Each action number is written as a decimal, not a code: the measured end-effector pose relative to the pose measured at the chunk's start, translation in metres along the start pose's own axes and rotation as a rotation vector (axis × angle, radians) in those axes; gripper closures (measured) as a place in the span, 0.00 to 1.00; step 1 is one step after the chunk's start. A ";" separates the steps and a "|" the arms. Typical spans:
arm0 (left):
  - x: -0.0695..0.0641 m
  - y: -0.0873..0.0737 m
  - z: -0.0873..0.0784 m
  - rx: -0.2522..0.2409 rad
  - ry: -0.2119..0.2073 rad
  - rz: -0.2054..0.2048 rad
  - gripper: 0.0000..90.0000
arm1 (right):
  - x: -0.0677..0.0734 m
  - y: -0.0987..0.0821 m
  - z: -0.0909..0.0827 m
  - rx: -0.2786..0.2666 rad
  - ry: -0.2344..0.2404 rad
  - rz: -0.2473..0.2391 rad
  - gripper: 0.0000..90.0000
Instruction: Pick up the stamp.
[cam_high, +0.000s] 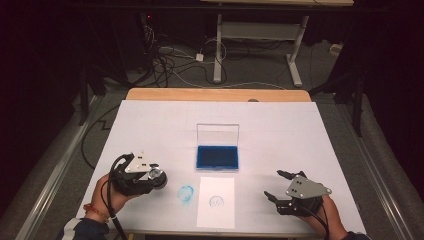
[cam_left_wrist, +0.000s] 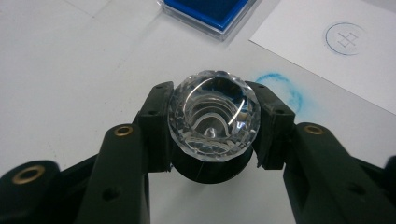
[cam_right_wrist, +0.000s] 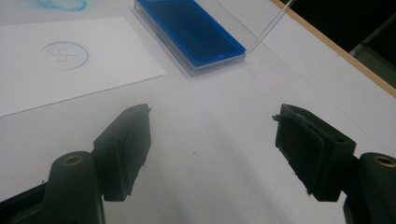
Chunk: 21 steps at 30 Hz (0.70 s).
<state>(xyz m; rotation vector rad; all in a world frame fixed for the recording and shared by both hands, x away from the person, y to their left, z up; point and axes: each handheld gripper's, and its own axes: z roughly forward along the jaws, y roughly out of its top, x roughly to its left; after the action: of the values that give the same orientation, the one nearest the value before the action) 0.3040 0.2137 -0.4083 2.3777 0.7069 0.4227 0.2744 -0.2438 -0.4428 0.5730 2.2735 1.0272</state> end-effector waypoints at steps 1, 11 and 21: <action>0.000 0.001 0.001 -0.001 0.000 0.000 0.60 | 0.000 0.000 0.000 0.000 0.002 -0.001 0.29; -0.002 0.004 0.001 -0.008 -0.003 0.012 0.60 | 0.001 0.001 0.002 0.000 0.014 -0.007 0.29; -0.003 0.010 0.002 -0.017 -0.005 0.024 0.60 | 0.002 0.001 0.004 0.004 0.025 -0.016 0.29</action>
<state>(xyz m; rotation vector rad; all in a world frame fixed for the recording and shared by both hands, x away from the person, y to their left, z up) 0.3066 0.2042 -0.4041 2.3731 0.6701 0.4307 0.2758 -0.2399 -0.4448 0.5461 2.2987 1.0275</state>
